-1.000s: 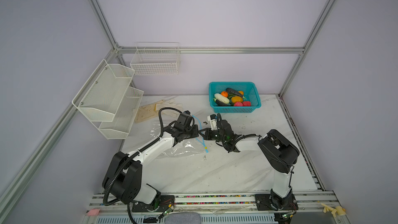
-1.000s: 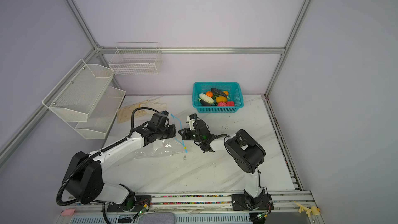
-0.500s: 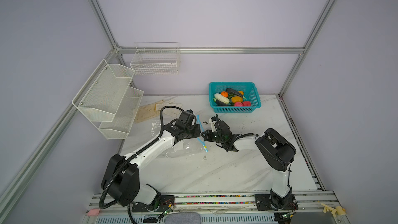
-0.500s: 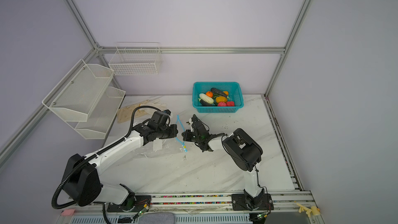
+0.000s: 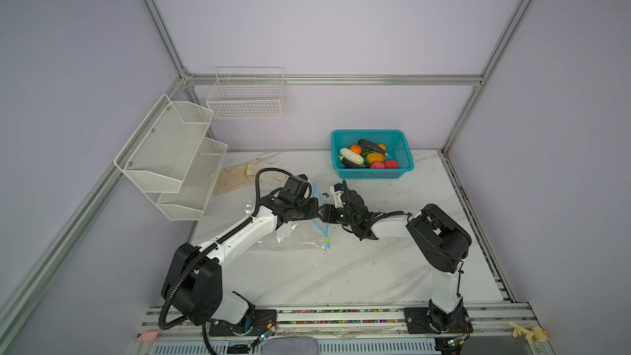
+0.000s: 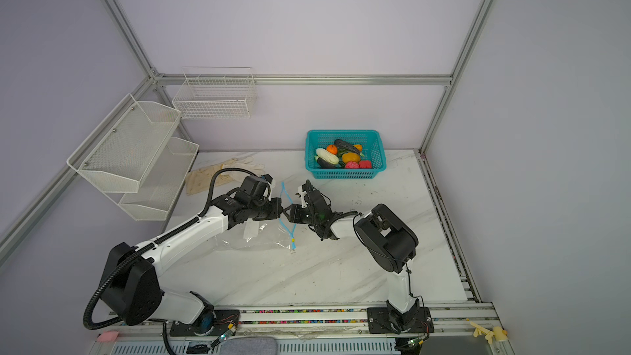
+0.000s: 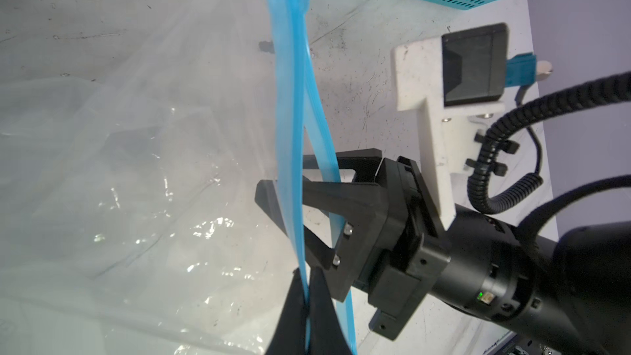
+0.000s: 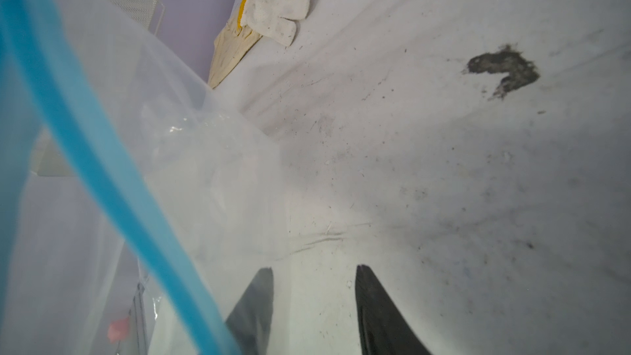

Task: Place the food in the zip-top bag and seal the zipper
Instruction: 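Open the right gripper to release the blue zipper lip, then move the right gripper over the teal basket of vegetables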

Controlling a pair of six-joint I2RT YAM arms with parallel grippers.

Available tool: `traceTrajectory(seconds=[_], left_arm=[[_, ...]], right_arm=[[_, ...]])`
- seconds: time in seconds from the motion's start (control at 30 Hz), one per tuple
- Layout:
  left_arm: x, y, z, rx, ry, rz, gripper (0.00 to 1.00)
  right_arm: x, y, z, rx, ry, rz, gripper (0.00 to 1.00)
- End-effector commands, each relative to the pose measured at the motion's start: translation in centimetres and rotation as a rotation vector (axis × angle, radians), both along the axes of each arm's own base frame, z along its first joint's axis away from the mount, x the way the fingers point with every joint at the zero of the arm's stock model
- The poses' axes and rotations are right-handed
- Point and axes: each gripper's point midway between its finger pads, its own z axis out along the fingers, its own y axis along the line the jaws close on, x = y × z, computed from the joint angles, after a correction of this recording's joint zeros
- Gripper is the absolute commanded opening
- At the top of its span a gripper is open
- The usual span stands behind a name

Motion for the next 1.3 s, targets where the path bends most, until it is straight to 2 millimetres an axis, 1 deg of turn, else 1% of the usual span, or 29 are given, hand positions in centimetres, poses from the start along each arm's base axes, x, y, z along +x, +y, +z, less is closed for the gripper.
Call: traceTrajectory(seconds=[0.0,0.07,0.13,0.23,0.4,0.6,0.67,0.7,0.73,0.9,1.0,1.13,1.2,1.27], left_arm=[[1.3,-1.5,4.1,-0.06,-0.089,-0.035,0.0],[1.2,-1.5,4.0,-0.058,-0.084,-0.036,0.0],[1.1,-1.4,4.0,-0.058,-0.084,-0.037,0.0],[1.0,-1.3,4.1,-0.059,-0.09,-0.034,0.0],[0.8,-1.1,4.1,-0.054,-0.091,-0.033,0.0],[0.7,-0.9,4.1,-0.043,-0.083,-0.031,0.0],[0.7,-0.9,4.2,-0.043,-0.083,-0.031,0.0],[0.4,-0.8,5.4,-0.058,-0.109,-0.031,0.0],[0.4,-0.7,5.7,-0.06,-0.114,-0.03,0.0],[0.3,-0.6,6.3,-0.063,-0.118,-0.029,0.0],[0.3,-0.5,6.3,-0.055,-0.115,-0.026,0.0],[0.3,-0.4,5.5,-0.032,-0.089,-0.02,0.0],[0.4,-0.4,5.4,-0.033,-0.084,-0.017,0.0],[0.4,-0.3,5.5,-0.032,-0.085,-0.011,0.0]], right_arm=[[0.0,0.9,2.2,0.044,-0.045,0.025,0.48],[0.3,1.0,2.2,0.038,-0.05,0.018,0.51],[0.7,0.7,1.9,0.025,-0.043,-0.003,0.52],[1.6,-0.1,1.3,0.002,-0.029,-0.043,0.52],[2.6,-1.2,-0.5,-0.063,0.001,-0.09,0.51],[3.2,-1.6,-1.4,-0.109,0.012,-0.116,0.52],[3.3,-1.7,-1.5,-0.118,0.012,-0.119,0.51],[3.3,-1.8,-1.7,-0.124,0.013,-0.122,0.51],[3.3,-1.8,-1.7,-0.125,0.013,-0.123,0.51],[3.5,-1.9,-1.7,-0.138,0.008,-0.125,0.52],[3.5,-1.5,-1.2,-0.146,-0.021,-0.094,0.52],[2.8,-1.0,1.5,-0.108,-0.057,-0.05,0.54],[2.2,-1.5,2.9,-0.1,-0.076,-0.047,0.54],[1.6,-2.2,4.0,-0.101,-0.088,-0.049,0.55]])
